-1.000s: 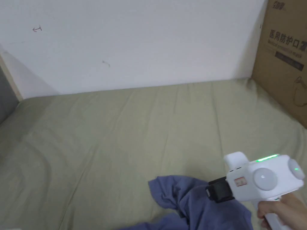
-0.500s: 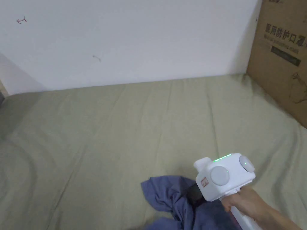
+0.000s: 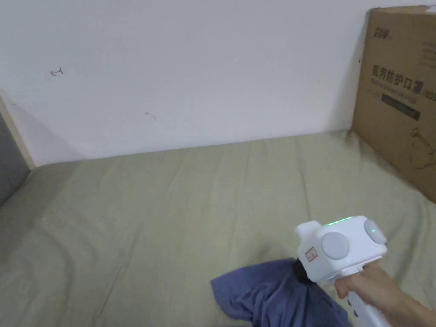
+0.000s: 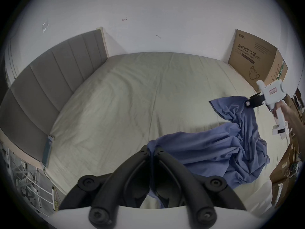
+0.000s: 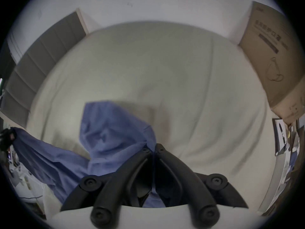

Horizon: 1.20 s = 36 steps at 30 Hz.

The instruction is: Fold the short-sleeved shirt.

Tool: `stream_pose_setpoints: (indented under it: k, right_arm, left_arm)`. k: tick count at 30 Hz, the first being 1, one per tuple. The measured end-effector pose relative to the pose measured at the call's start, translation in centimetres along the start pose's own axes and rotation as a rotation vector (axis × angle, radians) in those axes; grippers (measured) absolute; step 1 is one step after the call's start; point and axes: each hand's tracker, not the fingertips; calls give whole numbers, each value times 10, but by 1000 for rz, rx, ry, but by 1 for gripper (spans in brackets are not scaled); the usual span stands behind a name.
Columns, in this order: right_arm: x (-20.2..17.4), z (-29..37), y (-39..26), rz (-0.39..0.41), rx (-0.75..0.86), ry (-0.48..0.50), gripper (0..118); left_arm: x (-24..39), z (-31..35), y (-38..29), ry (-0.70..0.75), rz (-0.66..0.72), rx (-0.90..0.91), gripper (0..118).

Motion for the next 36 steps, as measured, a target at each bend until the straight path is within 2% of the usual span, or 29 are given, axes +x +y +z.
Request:
stream_pose_setpoints:
  k: [6, 12, 18, 21, 27, 36]
  right_arm:
    - [45, 114, 20, -108, 185, 39, 0]
    - [74, 230, 24, -168, 361, 83, 0]
    - [61, 324, 27, -77, 483, -6, 0]
    - [60, 355, 34, -74, 521, -34, 0]
    - [60, 401, 81, -115, 595, -22, 0]
    - [43, 438, 175, -152, 658, -56, 0]
  left_arm:
    - [-23, 38, 29, 18, 40, 107, 2]
    - [-25, 97, 80, -14, 7, 257, 2]
    - [-10, 158, 139, 21, -85, 448, 2]
    - [-10, 179, 171, 6, -68, 519, 2]
    - [1, 207, 230, 52, -86, 585, 2]
    - [-18, 179, 367, 98, -47, 630, 2]
